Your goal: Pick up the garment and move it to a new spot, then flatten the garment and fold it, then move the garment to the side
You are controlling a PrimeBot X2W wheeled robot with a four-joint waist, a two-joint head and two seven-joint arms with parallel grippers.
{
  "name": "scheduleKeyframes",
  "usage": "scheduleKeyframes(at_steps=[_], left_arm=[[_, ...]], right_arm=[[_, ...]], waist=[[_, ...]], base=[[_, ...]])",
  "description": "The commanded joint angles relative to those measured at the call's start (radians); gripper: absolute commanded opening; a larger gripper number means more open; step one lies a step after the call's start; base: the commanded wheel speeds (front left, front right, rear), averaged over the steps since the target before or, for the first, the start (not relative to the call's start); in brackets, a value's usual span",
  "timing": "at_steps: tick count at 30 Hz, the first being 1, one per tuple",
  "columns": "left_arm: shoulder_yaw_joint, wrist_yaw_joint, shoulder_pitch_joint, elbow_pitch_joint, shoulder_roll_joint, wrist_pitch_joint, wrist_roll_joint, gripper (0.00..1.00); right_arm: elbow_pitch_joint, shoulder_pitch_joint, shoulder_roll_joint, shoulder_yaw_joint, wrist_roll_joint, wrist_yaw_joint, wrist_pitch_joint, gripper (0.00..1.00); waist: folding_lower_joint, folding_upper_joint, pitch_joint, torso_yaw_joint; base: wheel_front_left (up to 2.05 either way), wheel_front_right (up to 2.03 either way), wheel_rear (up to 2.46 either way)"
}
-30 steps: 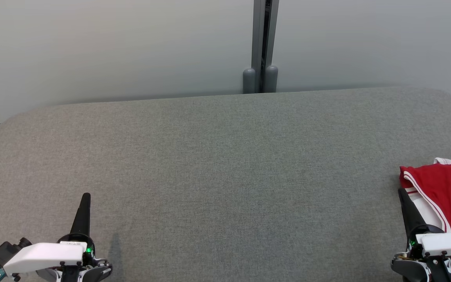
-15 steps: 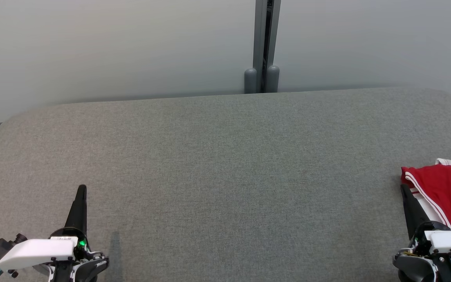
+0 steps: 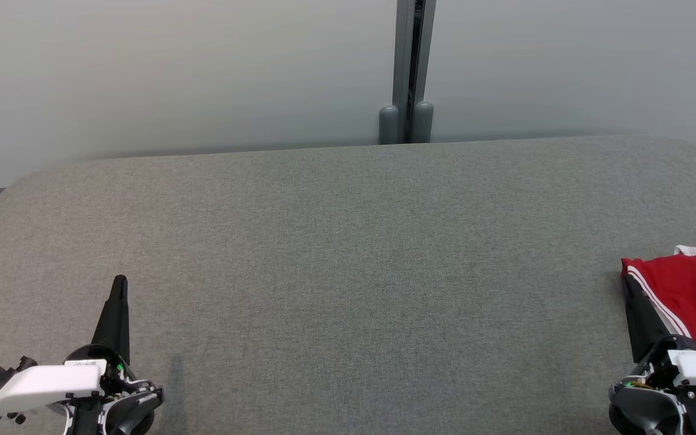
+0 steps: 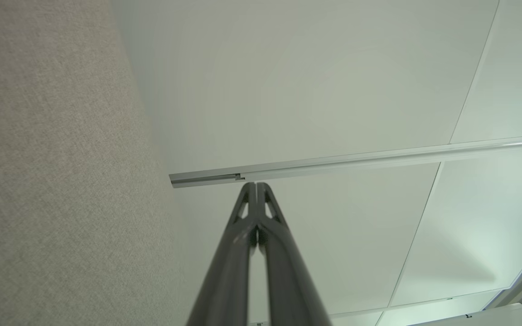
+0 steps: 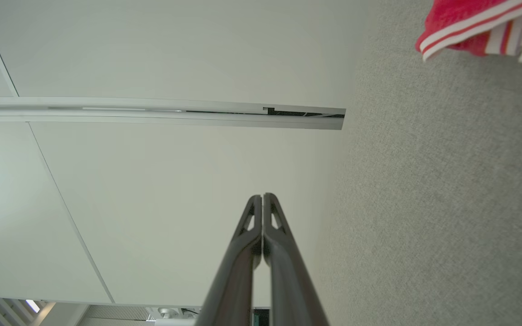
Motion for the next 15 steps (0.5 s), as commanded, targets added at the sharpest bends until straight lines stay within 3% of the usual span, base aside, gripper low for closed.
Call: scheduleKeyframes(at_steps=[1, 15], left_arm=[[0.007, -0.009, -0.02, -0.007, 0.006, 0.005, -0.016, 0.0], [0.006, -0.008, -0.018, -0.006, 0.005, 0.005, -0.013, 0.0]], right_arm=[[-0.006, -0.009, -0.01, -0.002, 0.023, 0.0, 0.008, 0.0], [-0.006, -0.009, -0.01, -0.002, 0.017, 0.0, 0.007, 0.0]], waist=[[0.0, 0.0, 0.0, 0.0], [0.0, 0.0, 0.0, 0.001]], base=[[0.0, 0.0, 0.0], [0.0, 0.0, 0.0]])
